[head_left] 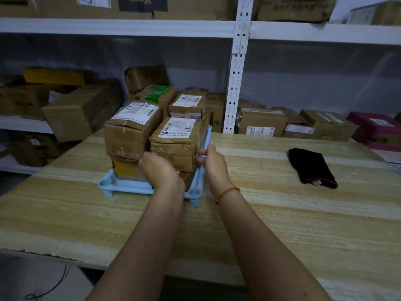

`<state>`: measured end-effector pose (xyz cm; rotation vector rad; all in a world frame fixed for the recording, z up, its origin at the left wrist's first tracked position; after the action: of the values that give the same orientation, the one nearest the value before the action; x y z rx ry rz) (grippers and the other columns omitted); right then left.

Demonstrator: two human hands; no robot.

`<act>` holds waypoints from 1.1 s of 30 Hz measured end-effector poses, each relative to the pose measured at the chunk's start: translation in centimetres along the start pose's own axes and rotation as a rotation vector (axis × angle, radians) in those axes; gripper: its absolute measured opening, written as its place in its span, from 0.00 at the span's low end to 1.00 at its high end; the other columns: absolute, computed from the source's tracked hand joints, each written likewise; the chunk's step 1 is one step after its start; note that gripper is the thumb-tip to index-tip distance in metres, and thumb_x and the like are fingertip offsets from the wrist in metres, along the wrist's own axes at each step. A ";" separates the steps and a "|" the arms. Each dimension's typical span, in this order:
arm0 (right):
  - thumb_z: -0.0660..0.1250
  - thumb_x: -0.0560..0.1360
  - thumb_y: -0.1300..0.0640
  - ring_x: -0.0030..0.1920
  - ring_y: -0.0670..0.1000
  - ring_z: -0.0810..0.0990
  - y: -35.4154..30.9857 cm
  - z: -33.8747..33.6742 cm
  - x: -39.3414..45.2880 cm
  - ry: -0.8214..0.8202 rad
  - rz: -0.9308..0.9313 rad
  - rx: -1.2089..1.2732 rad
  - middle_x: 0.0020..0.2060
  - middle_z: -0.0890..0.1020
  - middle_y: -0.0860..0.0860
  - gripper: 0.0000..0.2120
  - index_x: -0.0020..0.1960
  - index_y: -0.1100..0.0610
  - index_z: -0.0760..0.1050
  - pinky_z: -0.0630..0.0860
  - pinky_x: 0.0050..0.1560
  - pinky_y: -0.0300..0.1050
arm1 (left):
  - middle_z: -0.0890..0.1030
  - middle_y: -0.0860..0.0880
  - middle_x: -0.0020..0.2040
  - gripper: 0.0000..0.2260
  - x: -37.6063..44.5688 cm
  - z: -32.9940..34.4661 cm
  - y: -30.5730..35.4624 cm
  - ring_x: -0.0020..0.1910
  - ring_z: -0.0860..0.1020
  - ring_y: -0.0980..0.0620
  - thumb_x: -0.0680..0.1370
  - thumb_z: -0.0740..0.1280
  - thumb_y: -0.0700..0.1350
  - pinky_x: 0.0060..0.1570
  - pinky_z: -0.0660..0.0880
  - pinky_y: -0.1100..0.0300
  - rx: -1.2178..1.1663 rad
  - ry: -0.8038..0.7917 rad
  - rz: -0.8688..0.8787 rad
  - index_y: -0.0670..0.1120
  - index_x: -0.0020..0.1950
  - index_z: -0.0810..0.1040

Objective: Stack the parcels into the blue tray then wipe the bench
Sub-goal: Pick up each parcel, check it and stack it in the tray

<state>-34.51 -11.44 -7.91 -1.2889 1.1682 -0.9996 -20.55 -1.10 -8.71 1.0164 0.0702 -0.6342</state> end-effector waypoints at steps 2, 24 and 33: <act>0.45 0.84 0.42 0.51 0.52 0.79 0.1 0.0 0.3 -0.019 0.002 0.005 0.51 0.84 0.55 0.30 0.57 0.58 0.82 0.70 0.52 0.45 | 0.79 0.48 0.59 0.19 0.1 0.0 0.0 0.55 0.78 0.48 0.79 0.53 0.50 0.62 0.73 0.50 -0.018 0.011 -0.017 0.46 0.63 0.76; 0.47 0.83 0.39 0.39 0.53 0.75 1.5 0.6 -0.9 -0.025 0.078 0.020 0.33 0.76 0.53 0.27 0.36 0.53 0.73 0.71 0.46 0.47 | 0.79 0.49 0.55 0.19 1.2 -2.7 0.6 0.52 0.78 0.48 0.77 0.54 0.51 0.44 0.70 0.57 0.009 0.231 -0.002 0.47 0.61 0.77; 0.52 0.74 0.28 0.51 0.50 0.79 -0.4 1.1 -2.1 -0.066 -0.008 -0.027 0.51 0.81 0.49 0.32 0.58 0.52 0.77 0.75 0.56 0.49 | 0.80 0.48 0.55 0.10 0.4 -2.6 1.8 0.53 0.78 0.47 0.77 0.55 0.49 0.47 0.74 0.56 0.049 0.228 0.029 0.50 0.52 0.74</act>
<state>-33.77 -9.24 -7.43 -1.3396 1.1303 -0.9425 -18.71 1.47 -8.88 1.1319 0.2403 -0.4941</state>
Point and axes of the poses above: each hand's wrist, its own x-axis towards the middle knuckle, its own z-axis out of the palm, y = z × x, the point moved 9 cm from there along x, towards the middle knuckle
